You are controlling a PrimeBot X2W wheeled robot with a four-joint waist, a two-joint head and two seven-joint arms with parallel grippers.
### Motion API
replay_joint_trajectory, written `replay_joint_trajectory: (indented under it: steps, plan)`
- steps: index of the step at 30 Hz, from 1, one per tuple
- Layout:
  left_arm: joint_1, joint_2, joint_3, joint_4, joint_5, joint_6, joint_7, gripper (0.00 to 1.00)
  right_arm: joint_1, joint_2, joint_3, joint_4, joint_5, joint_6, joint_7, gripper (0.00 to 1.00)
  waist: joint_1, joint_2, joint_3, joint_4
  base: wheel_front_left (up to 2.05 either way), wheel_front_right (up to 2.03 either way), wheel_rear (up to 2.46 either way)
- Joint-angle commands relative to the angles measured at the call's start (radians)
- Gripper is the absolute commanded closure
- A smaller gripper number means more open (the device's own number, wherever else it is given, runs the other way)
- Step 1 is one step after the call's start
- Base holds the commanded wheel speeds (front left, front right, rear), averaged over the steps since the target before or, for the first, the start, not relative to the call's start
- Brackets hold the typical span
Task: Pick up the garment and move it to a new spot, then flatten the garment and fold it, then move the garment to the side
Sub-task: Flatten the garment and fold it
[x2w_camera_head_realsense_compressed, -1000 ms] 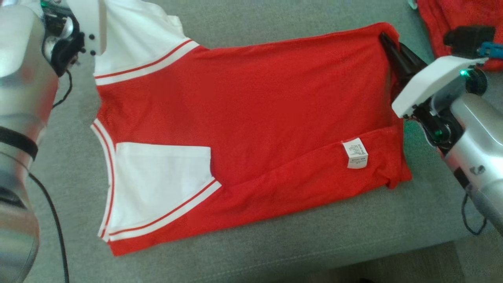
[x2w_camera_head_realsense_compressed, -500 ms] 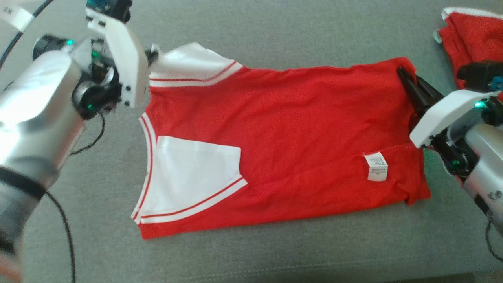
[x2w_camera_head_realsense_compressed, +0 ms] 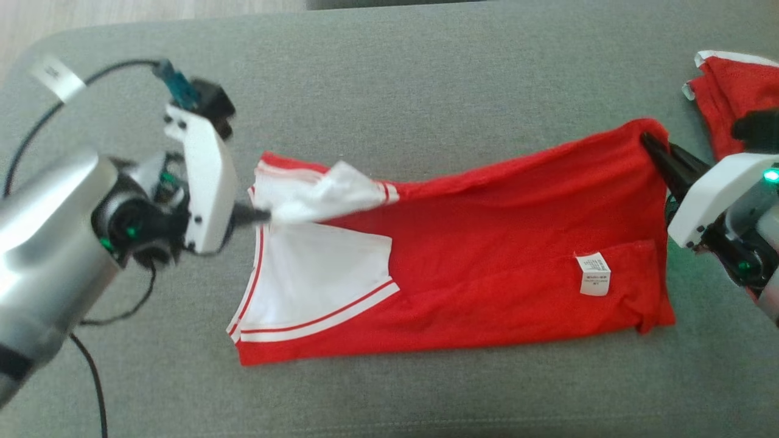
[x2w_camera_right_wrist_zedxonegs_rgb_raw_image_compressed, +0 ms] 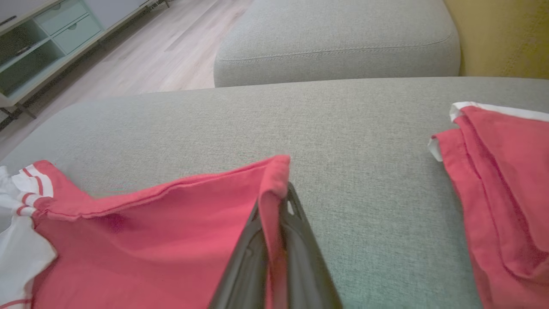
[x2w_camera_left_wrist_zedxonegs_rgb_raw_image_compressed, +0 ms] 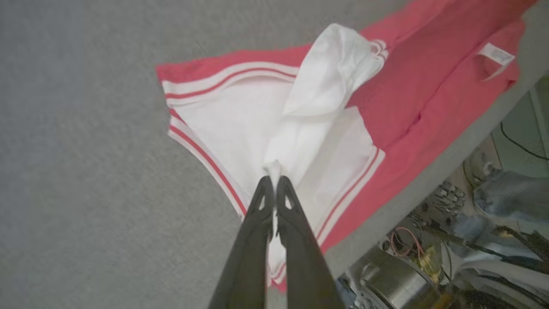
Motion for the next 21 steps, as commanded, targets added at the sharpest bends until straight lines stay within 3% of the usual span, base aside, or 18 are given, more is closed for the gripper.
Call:
replay_joint_trajectory:
  steps: [1,10,21]
  plan:
    - [-0.031,0.059,0.042,-0.051,-0.023,0.017,0.036,1.00,0.018,-0.035,0.008,-0.006,0.010,-0.001,0.002,1.00,0.0001,-0.0001,-0.004,0.003,0.00,0.00,0.00]
    - [0.027,0.122,0.024,-0.206,-0.089,0.092,0.144,1.00,0.004,-0.067,0.101,-0.029,0.043,-0.001,0.037,1.00,0.0001,-0.0001,-0.013,0.010,0.00,0.00,0.00]
    - [0.082,0.162,0.008,-0.274,-0.114,0.133,0.171,1.00,-0.038,-0.209,0.205,-0.217,0.102,-0.001,0.184,1.00,0.0001,-0.0001,-0.020,0.007,0.00,0.00,0.00]
